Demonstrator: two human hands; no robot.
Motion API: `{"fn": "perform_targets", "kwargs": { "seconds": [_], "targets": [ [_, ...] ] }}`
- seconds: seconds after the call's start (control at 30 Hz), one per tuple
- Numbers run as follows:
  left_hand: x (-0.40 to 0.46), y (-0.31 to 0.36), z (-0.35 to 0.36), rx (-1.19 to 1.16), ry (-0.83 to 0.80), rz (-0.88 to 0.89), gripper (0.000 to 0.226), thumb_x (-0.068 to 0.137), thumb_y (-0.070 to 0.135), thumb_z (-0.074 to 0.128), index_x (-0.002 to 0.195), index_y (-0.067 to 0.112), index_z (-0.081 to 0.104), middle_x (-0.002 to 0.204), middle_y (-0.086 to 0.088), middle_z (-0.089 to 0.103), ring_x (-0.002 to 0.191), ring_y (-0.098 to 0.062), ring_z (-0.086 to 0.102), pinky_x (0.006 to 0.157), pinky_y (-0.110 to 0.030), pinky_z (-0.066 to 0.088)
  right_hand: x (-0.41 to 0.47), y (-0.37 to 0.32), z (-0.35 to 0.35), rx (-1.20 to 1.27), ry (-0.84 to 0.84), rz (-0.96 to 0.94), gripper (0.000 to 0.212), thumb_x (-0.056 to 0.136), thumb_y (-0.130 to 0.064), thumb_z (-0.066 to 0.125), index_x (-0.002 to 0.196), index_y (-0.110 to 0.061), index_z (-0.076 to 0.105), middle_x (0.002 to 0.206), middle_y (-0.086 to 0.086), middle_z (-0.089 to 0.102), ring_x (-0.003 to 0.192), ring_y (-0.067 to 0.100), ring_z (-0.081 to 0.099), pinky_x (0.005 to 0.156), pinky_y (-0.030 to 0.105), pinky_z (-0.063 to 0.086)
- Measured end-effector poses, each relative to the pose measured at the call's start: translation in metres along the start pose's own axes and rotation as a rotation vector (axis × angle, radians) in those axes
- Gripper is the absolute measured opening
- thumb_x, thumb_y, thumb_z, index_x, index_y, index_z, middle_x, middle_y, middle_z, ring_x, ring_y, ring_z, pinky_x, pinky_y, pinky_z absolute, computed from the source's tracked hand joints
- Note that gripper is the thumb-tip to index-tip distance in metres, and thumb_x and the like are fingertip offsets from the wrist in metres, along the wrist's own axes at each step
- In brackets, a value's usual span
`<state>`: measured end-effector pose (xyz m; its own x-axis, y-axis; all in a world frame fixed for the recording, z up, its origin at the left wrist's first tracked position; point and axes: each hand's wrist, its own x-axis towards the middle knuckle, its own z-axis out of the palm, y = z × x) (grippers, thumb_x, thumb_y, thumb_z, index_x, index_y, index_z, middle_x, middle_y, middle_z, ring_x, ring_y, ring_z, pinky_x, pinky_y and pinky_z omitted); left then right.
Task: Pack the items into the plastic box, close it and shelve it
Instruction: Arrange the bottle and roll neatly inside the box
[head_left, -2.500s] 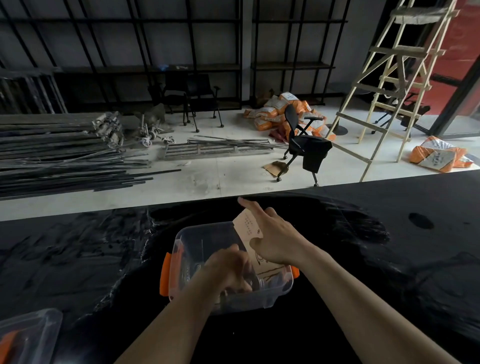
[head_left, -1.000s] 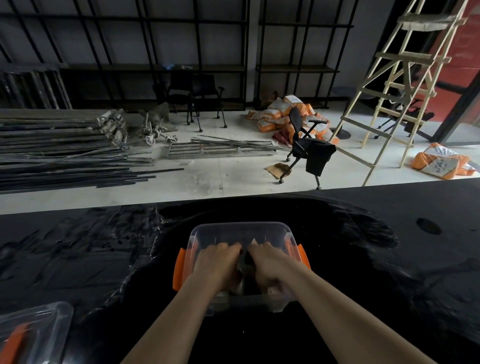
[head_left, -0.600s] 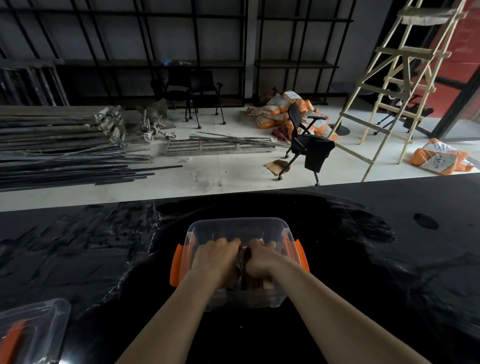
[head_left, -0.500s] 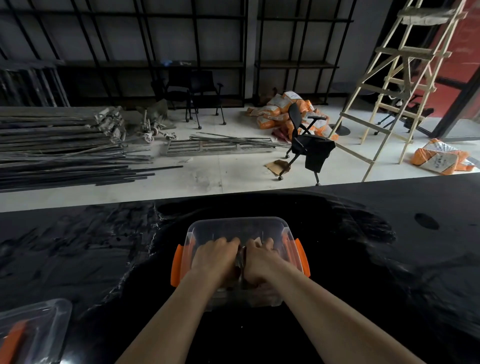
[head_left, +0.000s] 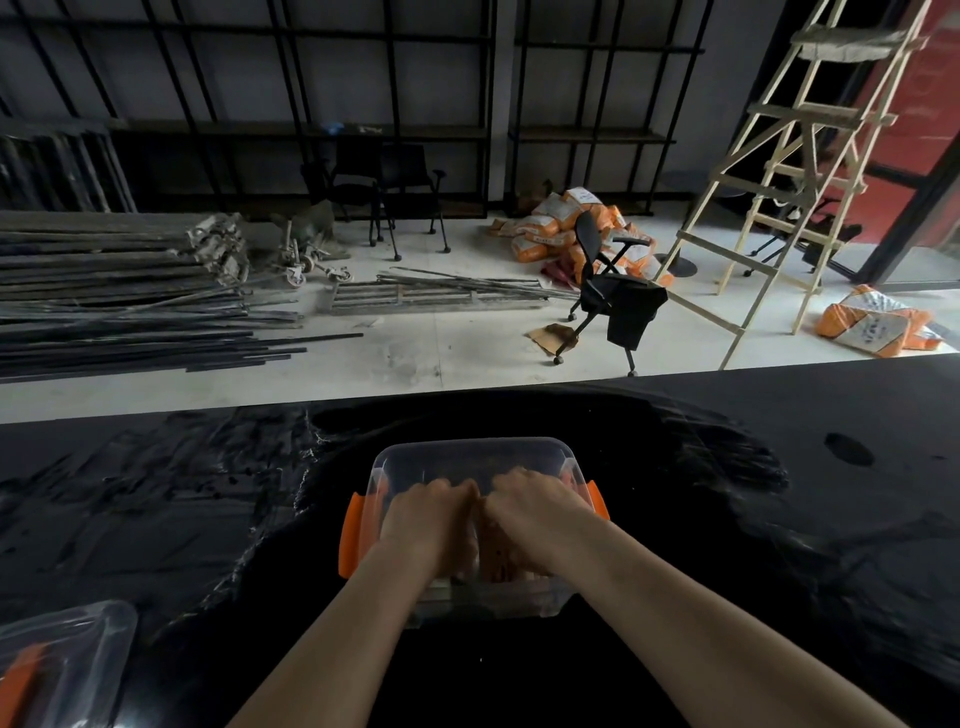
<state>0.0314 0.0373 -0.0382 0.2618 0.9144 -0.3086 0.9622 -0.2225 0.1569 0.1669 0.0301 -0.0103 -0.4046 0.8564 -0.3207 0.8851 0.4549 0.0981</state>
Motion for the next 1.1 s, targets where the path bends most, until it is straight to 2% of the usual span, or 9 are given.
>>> {"fn": "perform_targets", "kwargs": {
  "seconds": [0.07,0.27,0.47,0.7,0.83,0.93,1.0,1.1],
  "targets": [
    [0.002,-0.001,0.001,0.011,0.005,-0.002,0.06,0.081,0.035,0.074,0.138,0.031,0.055,0.138,-0.006,0.063,0.123,-0.03,0.064,0.095,-0.043,0.054,0.003,0.0,0.003,-0.025,-0.002,-0.01,0.034,0.094,-0.02,0.066,0.126,-0.008,0.062,0.134,0.016,0.058,0.125,0.033,0.055,0.099,0.044,0.049],
    [0.002,-0.005,0.003,0.031,0.042,0.017,0.052,0.093,0.04,0.066,0.141,0.028,0.053,0.142,-0.006,0.06,0.126,-0.029,0.063,0.096,-0.04,0.052,0.009,0.006,0.005,-0.066,-0.003,-0.065,0.029,0.097,-0.016,0.057,0.124,-0.008,0.064,0.134,0.016,0.059,0.122,0.032,0.059,0.1,0.044,0.049],
    [0.001,-0.007,0.003,0.064,0.025,0.028,0.055,0.093,0.042,0.065,0.143,0.026,0.049,0.144,-0.007,0.059,0.129,-0.03,0.06,0.095,-0.041,0.05,0.005,0.011,0.007,-0.096,0.003,-0.087,0.031,0.096,-0.014,0.06,0.127,-0.015,0.063,0.133,0.01,0.055,0.123,0.03,0.057,0.092,0.038,0.048],
    [0.0,-0.008,0.002,0.004,0.022,0.028,0.058,0.092,0.043,0.066,0.146,0.029,0.047,0.147,-0.004,0.057,0.132,-0.029,0.058,0.099,-0.042,0.049,0.006,0.001,0.002,-0.133,-0.076,-0.046,0.034,0.094,-0.013,0.064,0.128,-0.011,0.062,0.133,0.014,0.06,0.119,0.032,0.062,0.092,0.042,0.052],
    [0.003,-0.007,-0.004,-0.092,0.017,0.023,0.052,0.095,0.036,0.064,0.145,0.032,0.05,0.15,-0.002,0.055,0.134,-0.026,0.056,0.101,-0.04,0.049,0.002,0.006,-0.012,-0.137,-0.157,-0.016,0.045,0.093,-0.017,0.066,0.138,-0.016,0.056,0.138,0.012,0.056,0.127,0.03,0.056,0.092,0.042,0.046],
    [0.0,-0.005,-0.012,-0.115,0.043,0.02,0.047,0.096,0.023,0.06,0.142,0.034,0.054,0.148,-0.001,0.058,0.134,-0.026,0.057,0.105,-0.044,0.049,0.003,0.01,-0.015,0.007,-0.04,0.028,0.034,0.091,-0.019,0.067,0.125,-0.02,0.067,0.126,0.009,0.065,0.114,0.027,0.063,0.081,0.036,0.046],
    [-0.003,-0.009,-0.018,-0.114,0.128,0.017,0.046,0.093,0.018,0.058,0.133,0.04,0.058,0.14,0.0,0.065,0.129,-0.028,0.061,0.105,-0.05,0.048,0.002,0.017,-0.016,0.205,0.087,0.053,0.025,0.088,-0.02,0.068,0.113,-0.022,0.072,0.115,0.004,0.07,0.104,0.024,0.067,0.082,0.033,0.053],
    [-0.005,-0.016,-0.024,-0.198,0.247,0.006,0.049,0.089,0.011,0.057,0.128,0.039,0.06,0.123,0.003,0.074,0.112,-0.025,0.069,0.089,-0.038,0.055,0.003,0.028,-0.02,0.518,0.216,0.127,0.025,0.083,-0.026,0.074,0.107,-0.027,0.071,0.105,0.0,0.071,0.097,0.021,0.067,0.083,0.035,0.056]
  ]
}}
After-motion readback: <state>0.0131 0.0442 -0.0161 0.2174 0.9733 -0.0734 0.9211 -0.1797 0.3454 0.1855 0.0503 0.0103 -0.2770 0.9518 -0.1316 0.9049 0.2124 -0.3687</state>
